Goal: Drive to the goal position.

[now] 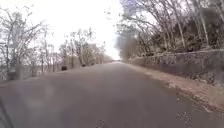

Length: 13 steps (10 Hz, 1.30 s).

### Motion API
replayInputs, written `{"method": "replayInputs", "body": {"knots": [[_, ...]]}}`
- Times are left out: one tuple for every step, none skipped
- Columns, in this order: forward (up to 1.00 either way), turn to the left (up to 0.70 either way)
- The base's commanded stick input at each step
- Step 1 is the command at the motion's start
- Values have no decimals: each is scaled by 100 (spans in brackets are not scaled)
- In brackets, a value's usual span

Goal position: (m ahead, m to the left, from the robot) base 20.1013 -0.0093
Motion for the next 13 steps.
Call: {"method": "replayInputs", "body": {"knots": [[70,0],[70,0],[70,0],[70,0],[70,0],[70,0],[70,0],[70,0],[70,0],[70,0],[70,0],[70,0],[70,0]]}}
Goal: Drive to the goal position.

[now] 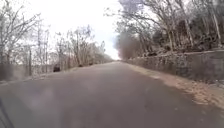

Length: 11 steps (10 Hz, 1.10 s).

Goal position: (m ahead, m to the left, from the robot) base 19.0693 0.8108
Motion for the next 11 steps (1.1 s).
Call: {"method": "replayInputs", "body": {"knots": [[70,0],[70,0],[70,0],[70,0],[70,0],[70,0],[70,0],[70,0],[70,0],[70,0],[70,0]]}}
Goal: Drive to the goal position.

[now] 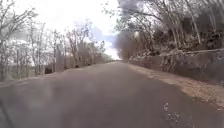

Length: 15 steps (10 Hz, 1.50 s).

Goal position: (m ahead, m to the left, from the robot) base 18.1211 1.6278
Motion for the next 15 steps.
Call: {"method": "replayInputs", "body": {"knots": [[70,0],[70,0],[70,0],[70,0],[70,0],[70,0],[70,0],[70,0],[70,0],[70,0],[70,0],[70,0],[70,0],[70,0],[70,0]]}}
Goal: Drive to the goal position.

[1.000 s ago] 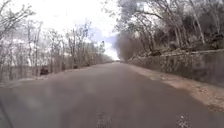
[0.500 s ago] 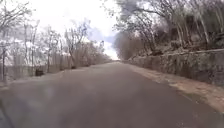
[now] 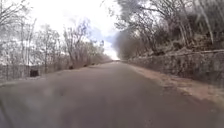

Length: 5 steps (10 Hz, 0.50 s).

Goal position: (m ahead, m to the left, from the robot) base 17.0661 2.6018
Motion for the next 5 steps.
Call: {"method": "replayInputs", "body": {"knots": [[70,0],[70,0],[70,0],[70,0],[70,0]]}}
